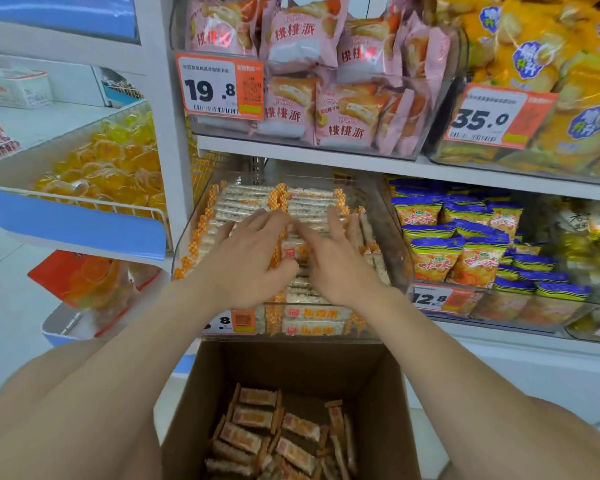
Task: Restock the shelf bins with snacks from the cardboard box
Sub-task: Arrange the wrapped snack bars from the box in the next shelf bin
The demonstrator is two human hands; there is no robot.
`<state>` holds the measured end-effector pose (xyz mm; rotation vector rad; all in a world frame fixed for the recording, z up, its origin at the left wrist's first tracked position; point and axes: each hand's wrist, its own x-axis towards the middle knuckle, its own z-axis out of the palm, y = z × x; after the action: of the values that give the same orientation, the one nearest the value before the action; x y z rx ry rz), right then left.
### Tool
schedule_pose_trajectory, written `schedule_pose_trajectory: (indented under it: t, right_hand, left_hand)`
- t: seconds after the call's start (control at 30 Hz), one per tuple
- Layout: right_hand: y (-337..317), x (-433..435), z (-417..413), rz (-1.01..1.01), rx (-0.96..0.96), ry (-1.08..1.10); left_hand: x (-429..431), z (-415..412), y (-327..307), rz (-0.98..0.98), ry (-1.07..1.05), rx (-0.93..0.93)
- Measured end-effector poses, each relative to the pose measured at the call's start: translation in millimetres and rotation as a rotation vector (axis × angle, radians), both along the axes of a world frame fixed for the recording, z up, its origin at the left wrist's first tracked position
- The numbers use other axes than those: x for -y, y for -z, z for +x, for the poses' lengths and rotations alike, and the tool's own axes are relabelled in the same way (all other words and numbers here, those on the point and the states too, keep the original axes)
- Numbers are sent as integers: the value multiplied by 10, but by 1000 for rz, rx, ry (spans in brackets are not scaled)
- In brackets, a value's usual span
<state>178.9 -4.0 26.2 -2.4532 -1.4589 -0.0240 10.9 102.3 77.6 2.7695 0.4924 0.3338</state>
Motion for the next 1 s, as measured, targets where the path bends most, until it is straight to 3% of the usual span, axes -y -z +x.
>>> schedule_pose_trajectory:
  t: [0.2,0.37,0.5,0.73,0.83,0.9,1.0]
  right_hand:
    - [-152,95,-78,115,-259,138]
    - [-176,114,-157,149,-264,113]
    - [-165,184,-153,42,-204,106]
    - [-601,579,-462,292,-54,136]
    - [-637,892,-821,272,-163,5]
    - [-553,1062,-988,105,-275,-86]
    - [-223,1169,-1127,-216,-283,-215]
  left_hand:
    - [-36,39,57,58,34,-155]
    - [-32,68,91,74,25,-191]
    - [-52,72,131,62,36,-183]
    - [57,-143,17,103,8,171]
    - [295,-399,-6,55,79,381]
    - [489,-566,84,-28,121,286]
    - [728,-702,341,-18,230,-164]
